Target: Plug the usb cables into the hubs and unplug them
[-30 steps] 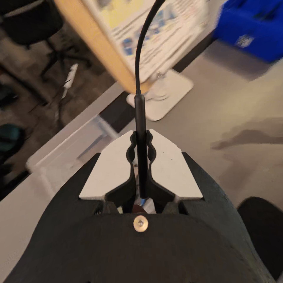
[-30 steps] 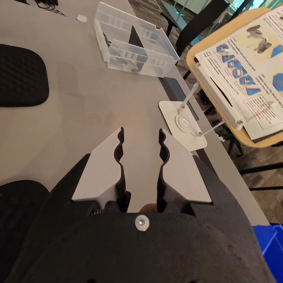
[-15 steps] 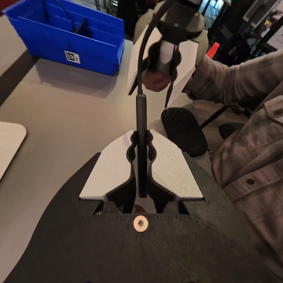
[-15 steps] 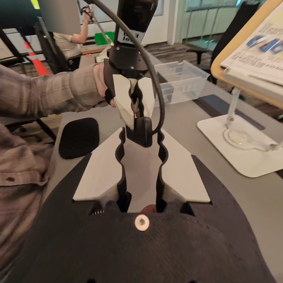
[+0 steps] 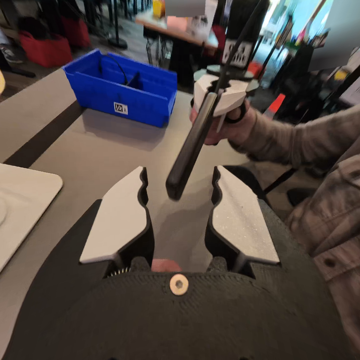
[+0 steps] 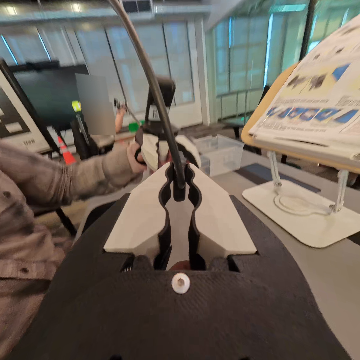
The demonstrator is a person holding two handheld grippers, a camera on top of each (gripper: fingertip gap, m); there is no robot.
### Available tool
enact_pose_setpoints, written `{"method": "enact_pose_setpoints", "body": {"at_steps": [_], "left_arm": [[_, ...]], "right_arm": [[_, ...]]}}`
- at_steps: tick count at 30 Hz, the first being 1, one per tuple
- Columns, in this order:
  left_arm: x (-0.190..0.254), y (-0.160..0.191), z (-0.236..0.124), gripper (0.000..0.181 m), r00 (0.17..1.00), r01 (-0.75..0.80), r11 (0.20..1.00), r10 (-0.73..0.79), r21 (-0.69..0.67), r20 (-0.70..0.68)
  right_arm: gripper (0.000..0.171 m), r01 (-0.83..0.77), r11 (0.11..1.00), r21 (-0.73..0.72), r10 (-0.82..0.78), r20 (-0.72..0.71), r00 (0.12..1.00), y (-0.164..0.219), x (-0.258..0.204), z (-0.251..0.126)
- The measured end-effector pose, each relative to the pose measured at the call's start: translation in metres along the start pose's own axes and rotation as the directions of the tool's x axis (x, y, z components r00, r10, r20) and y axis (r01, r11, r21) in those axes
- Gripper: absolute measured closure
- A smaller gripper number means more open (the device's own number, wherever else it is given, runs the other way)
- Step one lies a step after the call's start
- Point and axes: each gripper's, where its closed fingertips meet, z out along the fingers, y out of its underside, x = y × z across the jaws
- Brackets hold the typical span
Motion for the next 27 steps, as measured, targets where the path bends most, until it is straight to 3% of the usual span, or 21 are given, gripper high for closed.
{"method": "enact_pose_setpoints", "body": {"at_steps": [2, 6, 11, 15, 18, 20, 23, 25, 27], "left_arm": [[0.002, -0.003, -0.004, 0.118, 0.998, 0.056, 0.992, -0.054, 0.114, -0.020], [0.015, -0.021, -0.003, 0.143, 0.998, 0.056, 0.953, -0.041, 0.298, -0.056], [0.026, -0.030, 0.002, 0.165, 0.992, 0.080, 0.929, -0.038, 0.363, -0.120], [0.028, -0.025, 0.000, 0.168, 0.998, -0.026, 0.972, 0.040, 0.232, -0.057], [0.018, -0.023, -0.011, 0.168, 0.997, -0.077, 0.995, 0.077, 0.060, 0.000], [0.010, -0.017, -0.019, 0.168, 0.993, -0.111, 0.988, 0.115, -0.104, 0.032], [-0.001, -0.011, -0.030, 0.169, 0.983, -0.145, 0.927, 0.174, -0.346, 0.055], [-0.006, -0.008, -0.035, 0.168, 0.971, -0.176, 0.850, 0.232, -0.496, 0.052], [0.000, -0.003, -0.036, 0.168, 0.966, -0.214, 0.755, 0.256, -0.620, -0.022]], "right_arm": [[0.161, -0.021, 0.994, 0.107, 0.021, 0.002, 1.000, -0.015, 0.000, -0.008], [0.161, -0.015, 0.987, 0.161, 0.011, 0.027, 1.000, -0.015, -0.009, -0.008], [0.160, -0.097, 0.975, 0.199, 0.087, 0.059, 0.994, -0.014, -0.011, -0.009], [0.130, -0.017, 0.995, 0.102, 0.024, -0.073, 0.997, -0.006, 0.004, -0.026], [0.120, 0.188, 0.978, -0.094, -0.206, -0.242, 0.948, -0.006, 0.015, -0.061], [0.128, 0.337, 0.884, -0.324, -0.423, -0.247, 0.872, -0.003, 0.007, -0.086], [0.135, 0.428, 0.632, -0.646, -0.658, -0.156, 0.737, -0.003, -0.006, -0.125], [0.137, 0.475, 0.540, -0.695, -0.718, -0.086, 0.691, -0.021, -0.022, -0.127], [0.133, 0.533, 0.543, -0.648, -0.699, 0.003, 0.715, -0.036, -0.045, -0.107]]}}
